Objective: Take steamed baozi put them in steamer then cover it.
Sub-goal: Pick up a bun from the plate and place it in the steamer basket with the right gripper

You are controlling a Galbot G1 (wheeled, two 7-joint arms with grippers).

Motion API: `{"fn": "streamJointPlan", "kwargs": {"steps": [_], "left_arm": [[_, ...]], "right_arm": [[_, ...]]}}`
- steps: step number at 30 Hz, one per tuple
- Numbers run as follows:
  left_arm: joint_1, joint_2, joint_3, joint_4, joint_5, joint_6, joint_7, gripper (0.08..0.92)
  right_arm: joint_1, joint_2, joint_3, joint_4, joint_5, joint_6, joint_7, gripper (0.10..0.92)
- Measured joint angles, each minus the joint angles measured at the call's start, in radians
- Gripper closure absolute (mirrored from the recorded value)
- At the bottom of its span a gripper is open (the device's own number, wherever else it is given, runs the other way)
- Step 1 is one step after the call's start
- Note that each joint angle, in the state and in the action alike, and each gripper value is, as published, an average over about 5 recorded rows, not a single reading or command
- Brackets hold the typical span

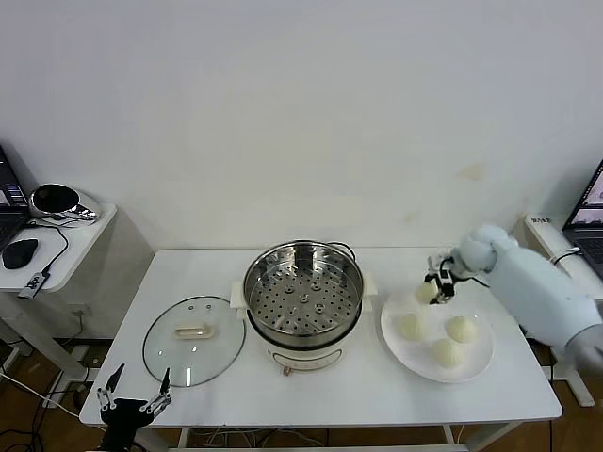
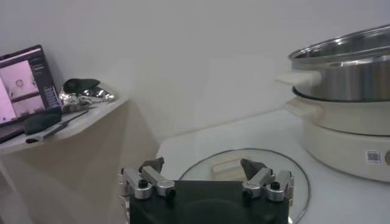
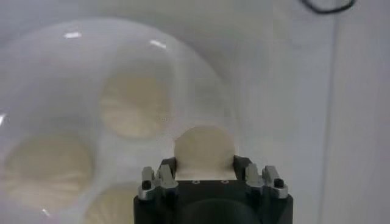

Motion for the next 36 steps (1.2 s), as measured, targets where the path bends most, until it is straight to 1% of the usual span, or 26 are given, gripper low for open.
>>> {"fn": "streamJointPlan", "kwargs": {"steps": [4,9,14,19,26,31,36], "left_arm": [[-0.007,0.005,0.006,-0.002,-0.001,0.0,0.001,0.177],[-0.017,0.009,0.007,-0.004,-0.004,0.002,0.002,0.177],[-0.028,0.007,0.007,-0.01,-0.008,0.01,0.006,0.177],[-0.036,0.012,-0.001,-0.008,-0.013,0.013,0.007,0.177],[-0.035,0.012,-0.013,-0.002,-0.018,0.014,0.007,0.177],[-0.031,0.005,-0.021,-0.001,-0.018,0.014,0.007,0.177],[-0.028,-0.003,-0.03,-0.003,-0.018,0.014,0.007,0.177]], "right_arm": [[0.114,-0.011,-0.077,0.04,0.081,0.018,-0.013,0.448],[0.256,0.015,-0.186,0.068,0.18,0.05,-0.021,0.448],[0.357,0.084,-0.289,0.071,0.249,0.096,-0.023,0.443],[0.412,0.191,-0.37,0.052,0.286,0.153,-0.023,0.44],[0.442,0.348,-0.457,0.02,0.285,0.244,-0.019,0.44],[0.437,0.433,-0.499,-0.02,0.234,0.331,0.0,0.44],[0.412,0.488,-0.521,-0.066,0.163,0.421,0.024,0.437]]}}
